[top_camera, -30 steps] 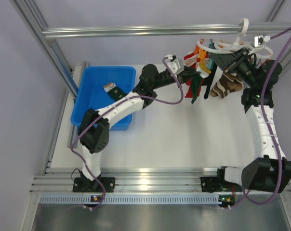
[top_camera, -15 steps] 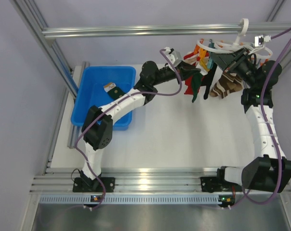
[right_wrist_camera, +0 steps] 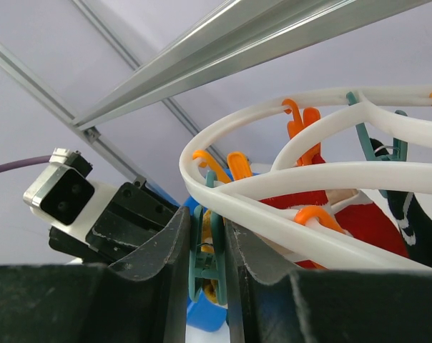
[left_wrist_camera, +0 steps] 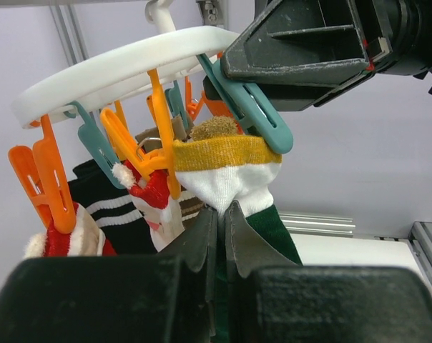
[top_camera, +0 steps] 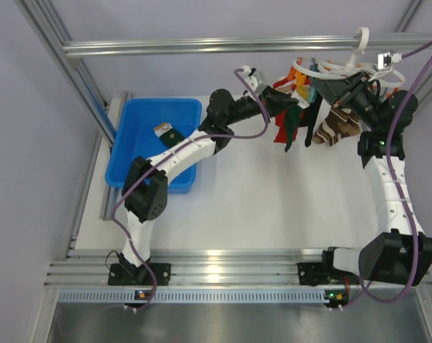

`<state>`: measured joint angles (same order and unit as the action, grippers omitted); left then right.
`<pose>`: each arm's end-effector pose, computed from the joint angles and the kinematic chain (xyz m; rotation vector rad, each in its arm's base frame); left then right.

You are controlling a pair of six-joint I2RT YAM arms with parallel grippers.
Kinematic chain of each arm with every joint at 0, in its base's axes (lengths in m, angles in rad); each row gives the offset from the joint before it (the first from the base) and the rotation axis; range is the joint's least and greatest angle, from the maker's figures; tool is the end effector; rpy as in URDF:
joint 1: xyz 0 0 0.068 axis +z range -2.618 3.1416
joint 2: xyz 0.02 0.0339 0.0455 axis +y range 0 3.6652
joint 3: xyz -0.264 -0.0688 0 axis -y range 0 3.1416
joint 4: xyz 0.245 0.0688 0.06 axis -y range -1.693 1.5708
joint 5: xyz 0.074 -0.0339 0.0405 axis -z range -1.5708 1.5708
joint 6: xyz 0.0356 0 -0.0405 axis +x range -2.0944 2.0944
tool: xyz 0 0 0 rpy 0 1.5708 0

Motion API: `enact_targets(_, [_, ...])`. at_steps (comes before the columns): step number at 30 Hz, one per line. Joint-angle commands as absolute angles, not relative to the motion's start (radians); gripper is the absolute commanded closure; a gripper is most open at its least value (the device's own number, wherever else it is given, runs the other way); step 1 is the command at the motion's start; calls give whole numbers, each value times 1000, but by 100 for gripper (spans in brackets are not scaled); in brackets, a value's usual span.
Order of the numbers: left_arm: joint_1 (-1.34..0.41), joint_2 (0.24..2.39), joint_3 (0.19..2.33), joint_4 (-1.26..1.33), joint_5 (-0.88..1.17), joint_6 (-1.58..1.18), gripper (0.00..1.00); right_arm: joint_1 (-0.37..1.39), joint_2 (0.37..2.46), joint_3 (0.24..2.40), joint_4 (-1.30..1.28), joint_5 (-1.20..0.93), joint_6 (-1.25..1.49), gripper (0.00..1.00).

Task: Clip the socks to the hanger
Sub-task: Clamp the sock onto the hanger.

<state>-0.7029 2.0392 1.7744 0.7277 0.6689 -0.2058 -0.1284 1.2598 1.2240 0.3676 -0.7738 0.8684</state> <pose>0.3539 -0.3288 0.3884 0.8938 0.9396 -1.1553 0.2811 -0.0112 0.4484 -0.0294 1.4215 1.0949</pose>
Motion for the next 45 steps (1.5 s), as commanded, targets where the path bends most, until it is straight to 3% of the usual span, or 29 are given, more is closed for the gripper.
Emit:
enact_targets(1, [-706,2048,1842,796,680,-238,100,-120,1250,1246,489,-747,871,100])
enact_targets(12, [-712,2056,1862,798,698,-264,100,-115,1255,1246,503,-739,871,100])
enact_targets(24, [-712,2065,1873,781,693,-265,100,-114,1256,1253,503,-739,879,61])
enact_targets(33, [-704,2072,1884,723,654,-278,100,-114,1246,1255,474,-758,868,49])
enact_targets(36, [-687,2072,1885,695,632,-285,100,-114,1224,1256,428,-768,836,50])
enact_targets(39, [-663,2072,1896,649,597,-298,100,-113,1198,1250,372,-805,802,59])
enact_targets(45, [-618,2086,1940,589,565,-314,100,-114,1131,1204,249,-845,743,50])
